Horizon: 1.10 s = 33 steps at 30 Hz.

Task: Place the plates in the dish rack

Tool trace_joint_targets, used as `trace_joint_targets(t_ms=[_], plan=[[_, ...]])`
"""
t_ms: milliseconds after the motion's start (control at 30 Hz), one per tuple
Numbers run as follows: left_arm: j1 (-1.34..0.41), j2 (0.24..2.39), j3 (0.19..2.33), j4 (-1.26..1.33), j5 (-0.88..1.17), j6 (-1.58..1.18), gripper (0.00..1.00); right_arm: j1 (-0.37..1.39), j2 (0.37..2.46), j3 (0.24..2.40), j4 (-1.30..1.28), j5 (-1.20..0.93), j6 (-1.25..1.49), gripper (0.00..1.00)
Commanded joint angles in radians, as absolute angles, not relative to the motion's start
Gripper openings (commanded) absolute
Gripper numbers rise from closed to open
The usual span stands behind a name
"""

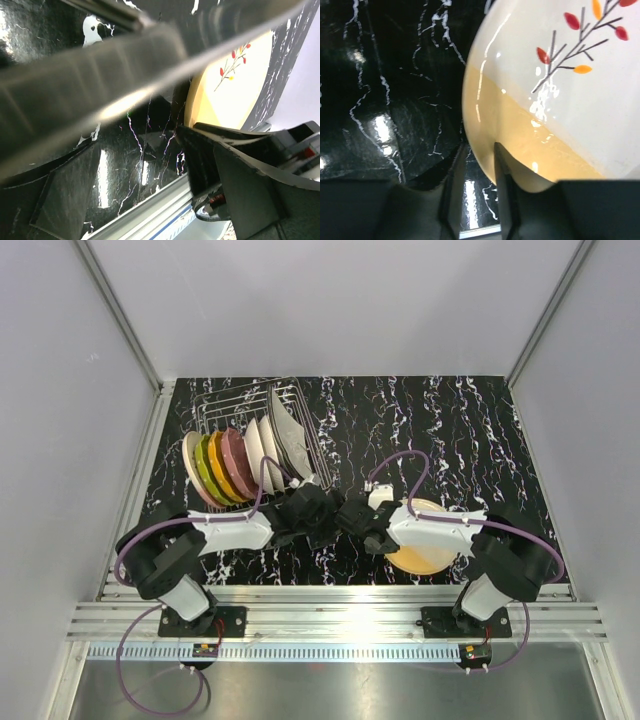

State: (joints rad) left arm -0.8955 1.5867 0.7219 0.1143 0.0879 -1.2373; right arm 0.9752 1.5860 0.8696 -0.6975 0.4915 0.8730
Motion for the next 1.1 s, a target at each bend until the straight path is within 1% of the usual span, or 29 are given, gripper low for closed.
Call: trace_joint_targets(t_ms=[0,67,167,200,233,433,767,1067], plan=[[-0.879,1.54,0.706,0.143,0.1,-1.224,0.99,0.979,1.606,0.879,-0.719,0.546,0.93,0.33],[-0.876,1.539,0.704,0.144,0.103,-1.223,0.99,0.974,1.598,0.856,-0.704,0.535,0.931,0.29],[-0.874,1.548,0.709,0.149,0.107,-1.223,0.99,0.973,1.598,0.839,-0.686,0.522,0.925,0.15],[-0.876,1.552,0.713,0.153,0.115,-1.223,0.99,0.97,1.598,0.839,-0.678,0.519,0.919,0.05],[-0.876,1.563,0.716,0.158,0.118,-1.224,0.99,0.971,1.597,0.841,-0.672,0.511,0.899,0.01],[-0.877,1.615,0.761,0.189,0.141,-1.235,0.99,1.006,1.528,0.812,-0.594,0.471,0.818,0.0],[-0.903,1.735,0.873,0.212,0.199,-1.253,0.99,1.035,1.369,0.781,-0.505,0.428,0.778,0.0],[-0.934,1.809,0.934,0.235,0.207,-1.279,0.99,1.051,1.29,0.769,-0.503,0.423,0.772,0.0]])
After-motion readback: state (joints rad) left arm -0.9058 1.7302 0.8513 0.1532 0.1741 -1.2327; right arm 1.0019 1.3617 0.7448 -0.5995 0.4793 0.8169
